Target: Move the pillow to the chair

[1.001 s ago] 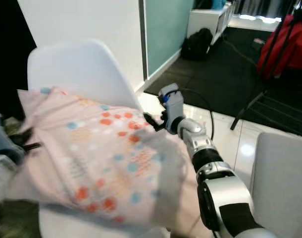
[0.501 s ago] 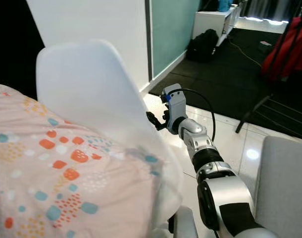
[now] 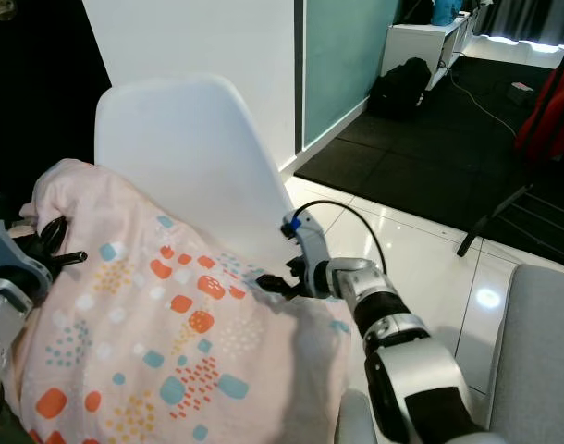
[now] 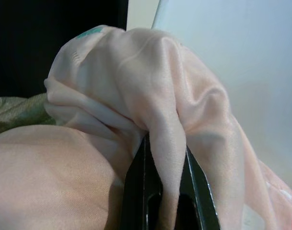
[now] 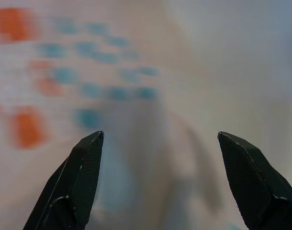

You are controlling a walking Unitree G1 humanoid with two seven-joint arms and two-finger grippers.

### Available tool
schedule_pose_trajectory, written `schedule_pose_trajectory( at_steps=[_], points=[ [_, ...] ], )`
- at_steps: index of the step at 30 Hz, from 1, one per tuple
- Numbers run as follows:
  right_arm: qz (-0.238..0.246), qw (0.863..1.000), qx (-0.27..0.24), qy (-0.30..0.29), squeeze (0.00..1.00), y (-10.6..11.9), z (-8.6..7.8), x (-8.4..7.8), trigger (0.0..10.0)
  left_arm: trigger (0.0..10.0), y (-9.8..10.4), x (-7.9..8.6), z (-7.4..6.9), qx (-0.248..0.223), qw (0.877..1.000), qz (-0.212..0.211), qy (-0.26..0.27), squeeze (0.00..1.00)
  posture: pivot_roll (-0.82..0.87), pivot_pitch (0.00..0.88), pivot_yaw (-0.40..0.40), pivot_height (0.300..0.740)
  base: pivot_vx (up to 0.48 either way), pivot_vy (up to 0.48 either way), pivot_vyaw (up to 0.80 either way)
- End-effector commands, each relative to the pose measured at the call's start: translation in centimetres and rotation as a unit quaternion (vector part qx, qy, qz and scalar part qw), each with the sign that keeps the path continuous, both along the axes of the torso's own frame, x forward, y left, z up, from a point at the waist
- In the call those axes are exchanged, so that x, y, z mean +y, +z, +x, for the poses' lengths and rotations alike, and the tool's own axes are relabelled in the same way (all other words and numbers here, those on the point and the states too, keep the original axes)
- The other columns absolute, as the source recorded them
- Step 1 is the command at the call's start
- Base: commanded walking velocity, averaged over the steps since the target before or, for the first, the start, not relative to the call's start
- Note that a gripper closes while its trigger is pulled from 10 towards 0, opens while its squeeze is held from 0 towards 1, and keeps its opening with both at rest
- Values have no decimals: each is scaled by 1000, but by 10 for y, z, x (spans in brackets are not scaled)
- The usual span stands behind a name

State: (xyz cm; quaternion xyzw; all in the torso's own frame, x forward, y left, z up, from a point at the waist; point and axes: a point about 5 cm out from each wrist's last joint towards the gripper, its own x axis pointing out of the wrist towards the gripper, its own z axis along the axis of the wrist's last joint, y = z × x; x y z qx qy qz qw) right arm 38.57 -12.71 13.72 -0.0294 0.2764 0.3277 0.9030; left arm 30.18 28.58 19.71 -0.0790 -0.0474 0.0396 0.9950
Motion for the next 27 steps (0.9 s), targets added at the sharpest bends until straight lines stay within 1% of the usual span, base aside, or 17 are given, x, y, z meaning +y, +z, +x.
schedule_pose_trajectory(
  at_steps=[1,2,4,8,10,13,14,15,16,17,19,20,22,23,24,25,27],
  points=[
    [-6,1000,9,-15,0,4,2,-10,10000,10000,-1,-11,1,3,1000,2,-30,0,-62,85,-19,453,0,0,0],
    [-10,1000,11,-11,0,8,2,-18,10000,10000,-1,-11,0,5,1000,4,-29,0,-63,85,-20,453,0,0,0],
    [-10,1000,11,-11,0,8,2,-18,10000,10000,-1,-11,0,5,1000,4,-29,0,-63,85,-20,453,0,0,0],
    [-15,999,32,3,0,16,0,-35,10000,10000,-1,-12,-1,9,1000,10,-22,0,-71,88,-27,453,0,0,0],
    [12,996,84,20,0,22,-10,-54,10000,10000,-1,-17,-1,11,999,16,-28,0,-87,94,-46,453,0,0,0],
    [26,993,117,21,0,19,-17,-63,10000,10000,-2,-19,-1,12,999,18,-33,0,-87,94,-46,453,0,0,0],
    [39,987,153,11,0,12,-27,-71,10000,10000,-3,-21,-1,13,999,19,-35,0,-108,94,-61,453,0,0,0],
    [39,987,153,11,0,12,-27,-71,10000,10000,-3,-21,-1,13,999,19,-35,0,-108,94,-61,453,0,0,0],
    [45,982,183,0,0,2,-36,-76,10000,10000,-4,-21,-2,12,999,17,-35,0,-112,95,-63,453,0,0,0],
    [59,975,214,-16,0,-7,-44,-78,10000,10000,-5,-22,-2,12,999,14,-35,0,-113,93,-63,453,0,0,0],
    [59,975,214,-16,0,-7,-44,-78,10000,10000,-5,-22,-2,12,999,14,-35,0,-113,93,-63,453,0,0,0],
    [71,968,239,-34,0,-16,-51,-78,10000,10000,-6,-24,-2,12,999,10,-38,0,-117,91,-64,453,0,0,0],
    [71,968,239,-34,0,-16,-51,-78,10000,10000,-6,-24,-2,12,999,10,-38,0,-117,91,-64,453,0,0,0],
    [86,961,260,-48,0,-22,-55,-76,10000,10000,-7,-27,-2,12,999,9,-43,0,-119,87,-63,453,0,0,0],
    [86,961,260,-48,0,-22,-55,-76,10000,10000,-7,-27,-2,12,999,9,-43,0,-119,87,-63,453,0,0,0],
    [115,952,279,-60,0,-25,-59,-72,10000,10000,-9,-30,-1,13,999,7,-47,0,-120,87,-60,453,0,0,0],
    [130,947,287,-64,0,-29,-61,-69,10000,10000,-9,-32,-1,14,999,7,-51,0,-119,85,-60,453,0,0,0]
  ],
)
